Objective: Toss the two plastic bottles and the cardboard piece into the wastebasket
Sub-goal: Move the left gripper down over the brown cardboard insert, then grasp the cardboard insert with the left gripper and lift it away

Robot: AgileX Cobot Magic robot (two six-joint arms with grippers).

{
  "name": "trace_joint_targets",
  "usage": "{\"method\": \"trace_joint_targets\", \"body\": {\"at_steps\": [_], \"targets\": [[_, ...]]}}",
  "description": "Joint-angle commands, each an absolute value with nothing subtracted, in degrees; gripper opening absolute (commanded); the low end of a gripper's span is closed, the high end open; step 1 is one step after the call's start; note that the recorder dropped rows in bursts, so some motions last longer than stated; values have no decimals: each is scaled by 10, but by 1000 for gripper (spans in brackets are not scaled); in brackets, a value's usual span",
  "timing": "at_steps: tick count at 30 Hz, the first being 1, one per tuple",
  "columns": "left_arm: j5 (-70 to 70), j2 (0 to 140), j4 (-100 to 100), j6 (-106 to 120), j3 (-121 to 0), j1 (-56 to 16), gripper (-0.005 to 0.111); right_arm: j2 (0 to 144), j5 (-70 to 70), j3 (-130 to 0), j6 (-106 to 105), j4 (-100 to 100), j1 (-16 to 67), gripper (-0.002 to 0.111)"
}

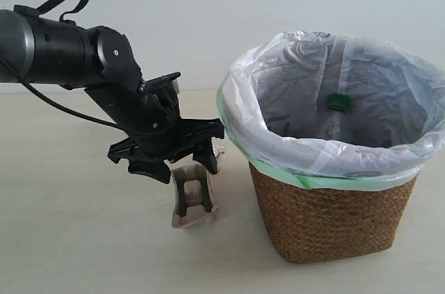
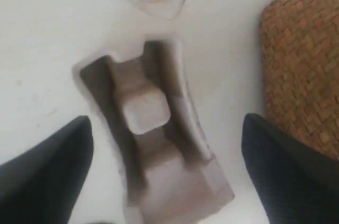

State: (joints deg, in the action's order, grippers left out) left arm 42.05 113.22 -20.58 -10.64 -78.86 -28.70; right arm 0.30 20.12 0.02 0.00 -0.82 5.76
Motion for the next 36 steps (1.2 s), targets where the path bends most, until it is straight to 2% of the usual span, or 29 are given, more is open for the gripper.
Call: {"method": "trace_joint_targets", "body": {"at_steps": [1, 12, 21, 36], "targets": [[421, 1134, -154, -151, -790, -292, 72, 0, 196, 0, 0, -7, 58, 0], [416, 1161, -130, -177, -790, -293, 72, 0, 196, 0, 0, -7, 58, 0], [422, 1197, -221, -129, -825, -293, 72, 0, 196, 0, 0, -7, 58, 0], [440, 1206, -221, -124, -842, -293, 72, 0, 196, 0, 0, -7, 58, 0]]}}
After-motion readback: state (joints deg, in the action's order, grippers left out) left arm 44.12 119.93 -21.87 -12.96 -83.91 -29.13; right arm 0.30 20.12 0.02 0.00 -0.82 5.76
